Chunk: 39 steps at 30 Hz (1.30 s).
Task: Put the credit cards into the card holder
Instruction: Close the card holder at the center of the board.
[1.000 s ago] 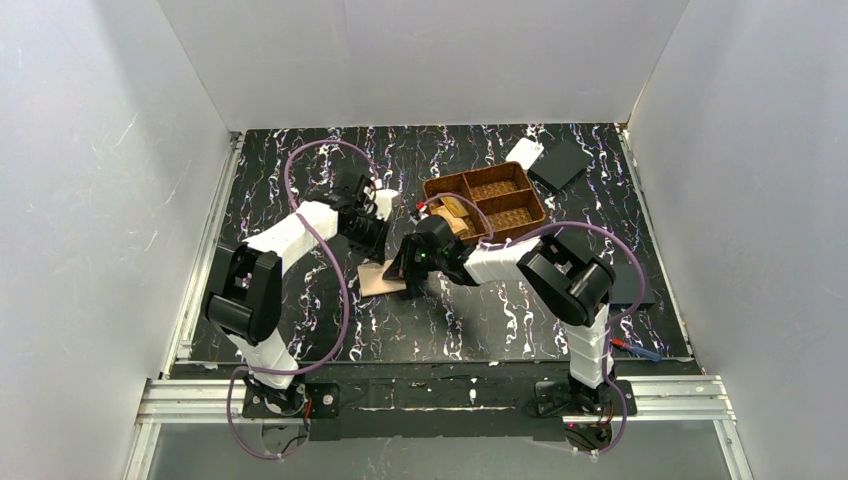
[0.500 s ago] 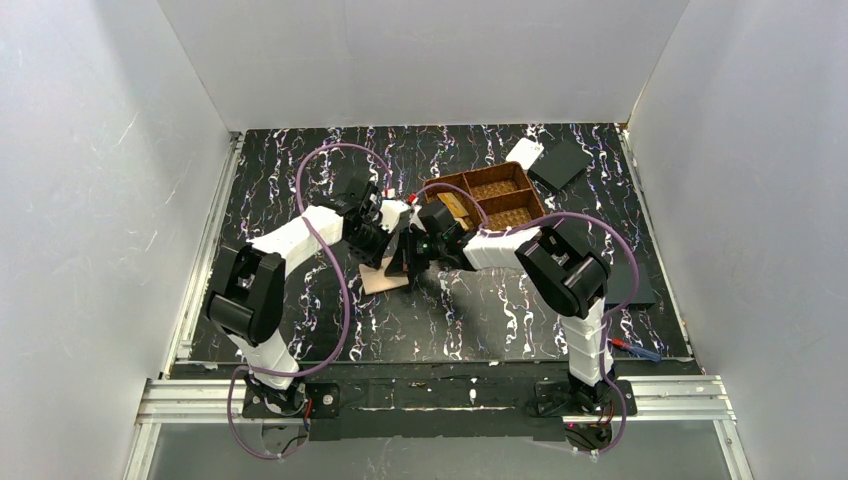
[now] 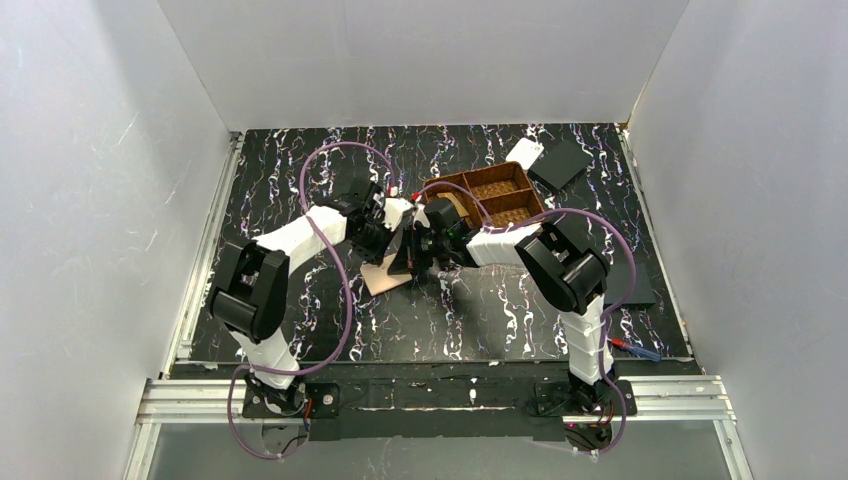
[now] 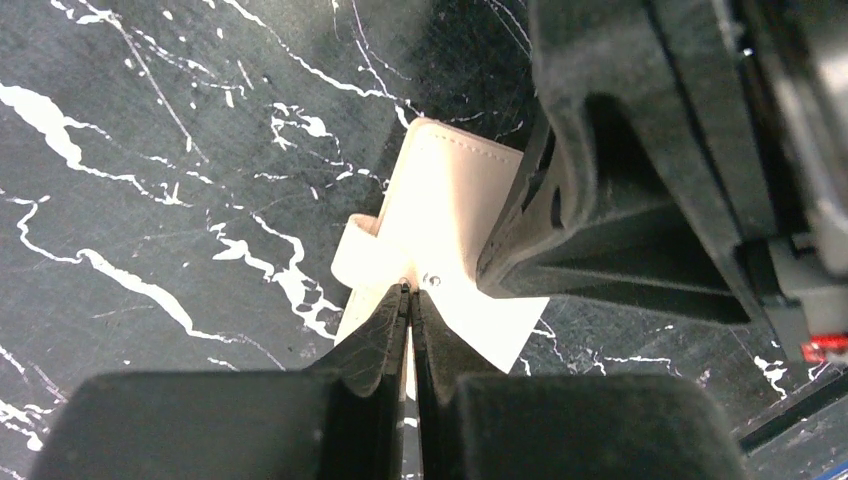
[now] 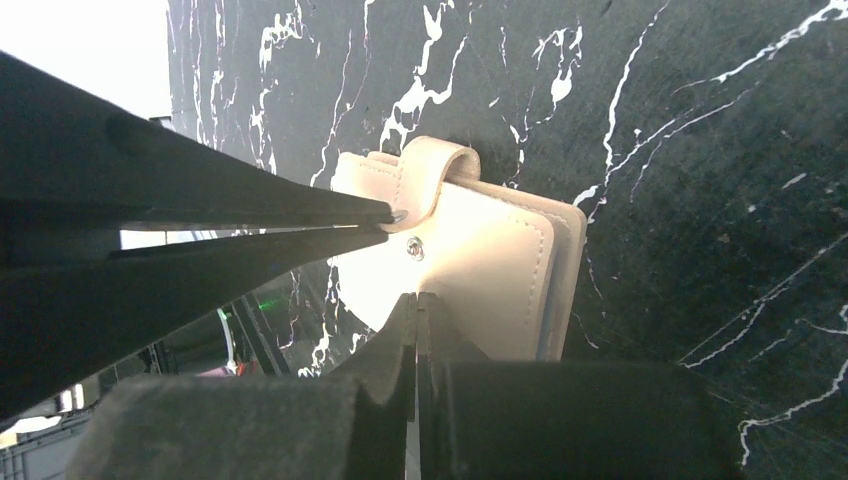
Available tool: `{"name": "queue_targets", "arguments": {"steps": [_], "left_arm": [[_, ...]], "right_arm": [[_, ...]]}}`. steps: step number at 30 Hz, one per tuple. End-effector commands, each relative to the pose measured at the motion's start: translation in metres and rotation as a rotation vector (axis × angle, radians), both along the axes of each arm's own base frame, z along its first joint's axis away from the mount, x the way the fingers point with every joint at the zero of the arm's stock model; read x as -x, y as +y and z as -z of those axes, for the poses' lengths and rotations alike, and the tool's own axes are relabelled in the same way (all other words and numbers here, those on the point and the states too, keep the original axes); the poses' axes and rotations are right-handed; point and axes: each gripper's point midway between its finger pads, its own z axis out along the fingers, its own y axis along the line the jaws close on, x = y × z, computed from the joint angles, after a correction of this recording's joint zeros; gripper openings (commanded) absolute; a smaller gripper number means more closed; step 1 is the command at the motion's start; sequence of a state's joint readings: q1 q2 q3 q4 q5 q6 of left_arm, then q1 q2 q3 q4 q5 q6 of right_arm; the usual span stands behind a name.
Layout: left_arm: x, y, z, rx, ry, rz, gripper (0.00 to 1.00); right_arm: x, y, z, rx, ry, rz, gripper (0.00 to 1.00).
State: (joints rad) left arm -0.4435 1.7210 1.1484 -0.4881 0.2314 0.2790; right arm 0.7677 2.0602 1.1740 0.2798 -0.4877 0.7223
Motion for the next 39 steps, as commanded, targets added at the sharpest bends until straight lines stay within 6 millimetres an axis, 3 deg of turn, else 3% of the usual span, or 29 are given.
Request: {"name": "queue_targets", "arguments": {"steps": [1, 9, 39], "left_arm": [[-0.003, -0.010, 0.001, 0.003, 0.008, 0.018, 0.00], [0.007, -0.011, 0.010, -0.008, 0.045, 0.040, 0.00], [0.032, -0.021, 0.009, 0.023, 0.118, 0.084, 0.00]], "right_arm": [[0.004, -0.021, 0.044, 0.132, 0.043, 0.022, 0.01], [0.003, -0.021, 0.045, 0.131, 0.046, 0.025, 0.01], [0.004, -0.021, 0.048, 0.135, 0.053, 0.025, 0.01]]}}
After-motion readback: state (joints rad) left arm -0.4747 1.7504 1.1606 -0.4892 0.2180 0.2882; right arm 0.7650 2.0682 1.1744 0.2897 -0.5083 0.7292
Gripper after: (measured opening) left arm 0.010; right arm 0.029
